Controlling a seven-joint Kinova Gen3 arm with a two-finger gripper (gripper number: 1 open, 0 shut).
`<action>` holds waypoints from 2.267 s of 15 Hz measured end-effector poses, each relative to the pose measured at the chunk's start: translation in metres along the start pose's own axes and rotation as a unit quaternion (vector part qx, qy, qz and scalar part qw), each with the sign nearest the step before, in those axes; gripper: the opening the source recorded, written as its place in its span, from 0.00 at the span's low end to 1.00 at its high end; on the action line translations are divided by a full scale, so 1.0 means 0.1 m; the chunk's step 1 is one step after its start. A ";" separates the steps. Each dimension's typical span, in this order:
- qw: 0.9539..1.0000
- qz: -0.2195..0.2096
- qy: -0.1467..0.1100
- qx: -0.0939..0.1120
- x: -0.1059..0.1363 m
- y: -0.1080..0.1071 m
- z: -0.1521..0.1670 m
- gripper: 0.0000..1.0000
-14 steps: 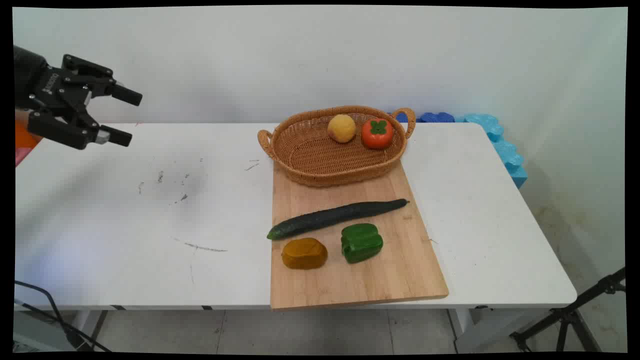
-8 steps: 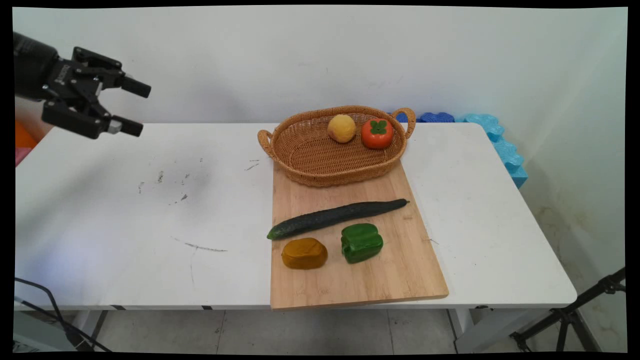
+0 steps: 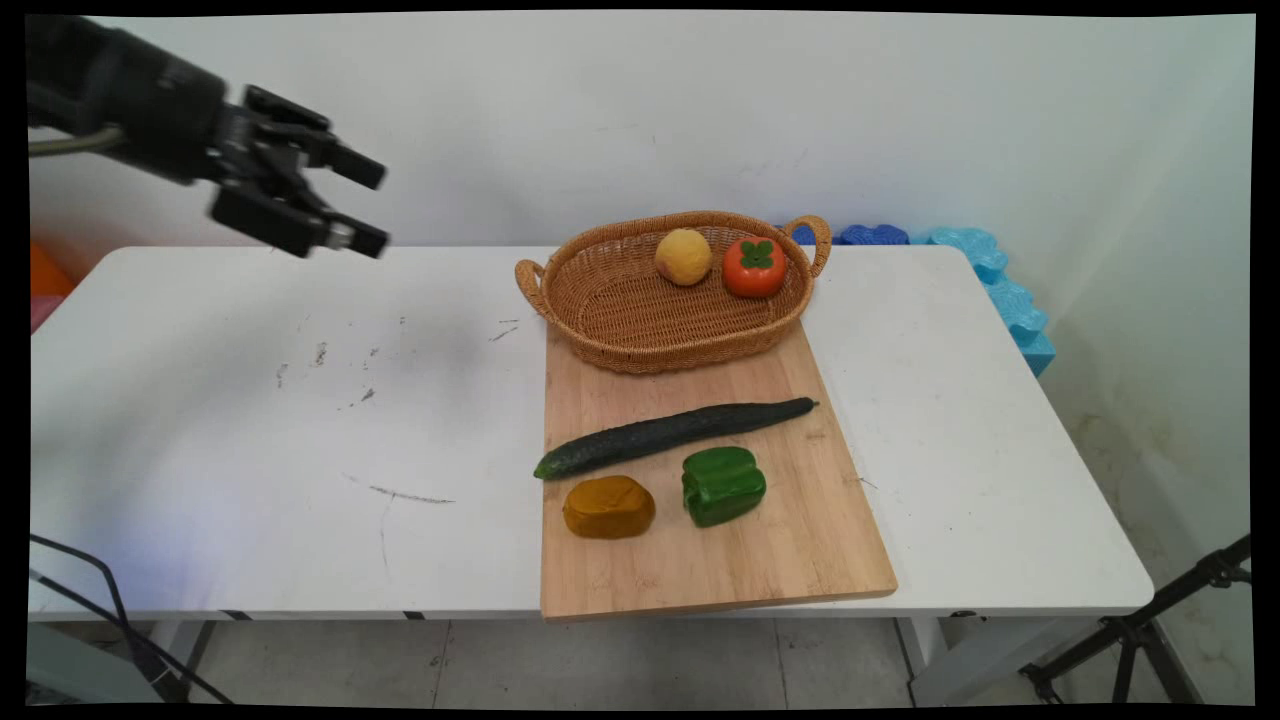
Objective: Pick up the cucumber from the cutting board
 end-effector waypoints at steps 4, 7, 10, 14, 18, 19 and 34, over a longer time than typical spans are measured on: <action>0.999 -0.020 -0.024 0.005 0.20 0.16 0.58 1.00; 0.999 -0.022 -0.047 0.017 0.26 0.22 1.04 1.00; 0.996 -0.029 -0.076 0.031 0.30 0.24 1.58 1.00; 0.991 -0.056 -0.116 0.035 0.34 0.29 2.24 1.00; 0.985 -0.076 -0.147 0.035 0.34 0.34 2.71 1.00; 0.984 -0.079 -0.154 0.035 0.34 0.35 2.81 1.00; 0.975 -0.068 -0.210 0.021 0.28 0.44 3.69 0.00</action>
